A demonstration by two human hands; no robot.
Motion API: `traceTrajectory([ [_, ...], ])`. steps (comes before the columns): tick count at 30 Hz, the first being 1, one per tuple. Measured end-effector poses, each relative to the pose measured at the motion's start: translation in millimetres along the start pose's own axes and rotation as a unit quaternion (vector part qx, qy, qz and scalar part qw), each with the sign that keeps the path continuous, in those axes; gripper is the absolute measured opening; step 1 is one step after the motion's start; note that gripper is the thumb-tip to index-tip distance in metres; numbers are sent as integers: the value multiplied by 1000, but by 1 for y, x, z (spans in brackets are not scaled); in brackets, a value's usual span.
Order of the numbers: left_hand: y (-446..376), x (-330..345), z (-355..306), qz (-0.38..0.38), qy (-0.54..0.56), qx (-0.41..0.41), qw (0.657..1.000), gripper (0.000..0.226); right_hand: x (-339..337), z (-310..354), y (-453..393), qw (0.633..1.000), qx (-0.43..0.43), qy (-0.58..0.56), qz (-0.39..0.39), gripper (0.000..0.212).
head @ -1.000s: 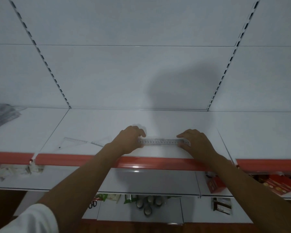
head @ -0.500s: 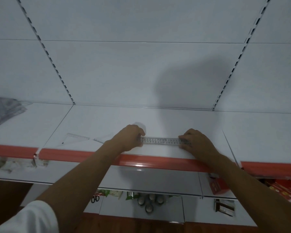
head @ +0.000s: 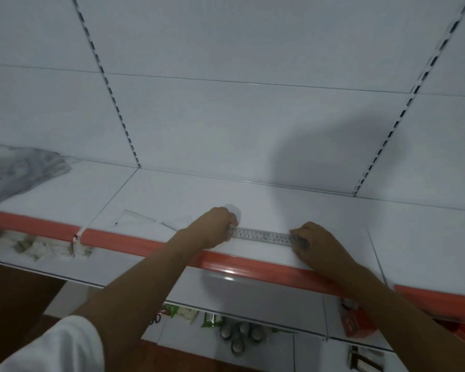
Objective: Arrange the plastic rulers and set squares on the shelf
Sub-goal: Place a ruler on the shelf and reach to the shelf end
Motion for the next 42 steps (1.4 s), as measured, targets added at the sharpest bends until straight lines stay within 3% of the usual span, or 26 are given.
traceTrajectory([
  [8, 9, -1, -6, -26, 5, -15, 1000, 35, -4, 2, 3, 999, 23, 12, 24, 43],
  [11, 17, -6, -7, -41, 10, -15, 999, 42, -18, 7, 0, 997, 35, 60, -16, 41],
  [16, 48, -34, 11, -74, 21, -45, 996, 42, -29, 60, -43, 999, -12, -15, -45, 30],
  [22, 143, -97, 102, -146, -27, -180, 972, 48, -10, 233, -116, 987, -151, -15, -57, 39],
  [28, 310, -145, 222, -212, -33, -329, 920, 68, 21, 448, -146, 959, -281, -12, -31, 47],
  [32, 417, -159, 281, -240, -34, -407, 881, 70, 63, 571, -146, 937, -350, -26, 8, 48],
  [36, 502, -154, 328, -249, -19, -488, 836, 72, 106, 667, -134, 917, -396, -43, 28, 48],
  [42, 569, -146, 394, -229, -4, -543, 808, 72, 169, 774, -142, 885, -455, -48, 86, 48],
])
Point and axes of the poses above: each hand's wrist, its own y-axis away from the middle knuckle, its own x-axis out of the palm, z = x × y, the point moved 7 cm from there along -y, towards the middle knuckle, and after that the axes turned 1 degree about z, right-handed, at the moved point
